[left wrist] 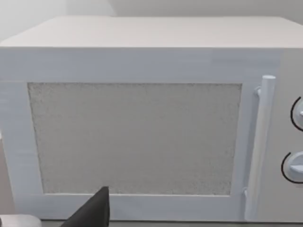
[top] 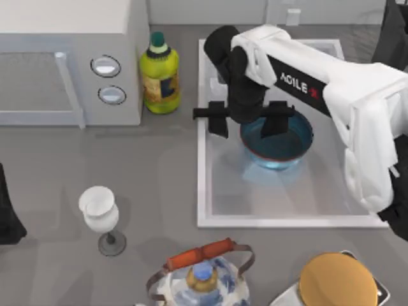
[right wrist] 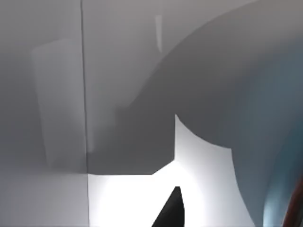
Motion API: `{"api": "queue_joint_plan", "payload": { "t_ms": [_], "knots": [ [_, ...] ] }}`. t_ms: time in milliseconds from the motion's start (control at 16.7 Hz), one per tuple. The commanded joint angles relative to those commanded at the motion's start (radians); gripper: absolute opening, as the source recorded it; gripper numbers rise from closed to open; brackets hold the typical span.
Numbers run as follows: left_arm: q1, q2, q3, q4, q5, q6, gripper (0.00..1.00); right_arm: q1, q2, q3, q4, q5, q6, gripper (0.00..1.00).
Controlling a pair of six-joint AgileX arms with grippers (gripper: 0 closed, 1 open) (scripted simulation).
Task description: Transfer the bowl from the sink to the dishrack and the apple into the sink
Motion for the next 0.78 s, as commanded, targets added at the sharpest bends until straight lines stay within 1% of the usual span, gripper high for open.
{"api": "queue_joint_plan", "payload": {
  "t_ms": [540, 600, 780],
  "knots": [
    [0.0, 0.0, 0.0, 0.0, 0.0, 0.0, 1.0, 0.0, 0.0, 0.0, 0.0, 0.0, 0.0, 0.02],
    [0.0, 0.0, 0.0, 0.0, 0.0, 0.0, 1.0, 0.0, 0.0, 0.0, 0.0, 0.0, 0.0, 0.0],
    [0.0, 0.0, 0.0, 0.0, 0.0, 0.0, 1.0, 0.0, 0.0, 0.0, 0.0, 0.0, 0.0, 0.0]
  ]
}}
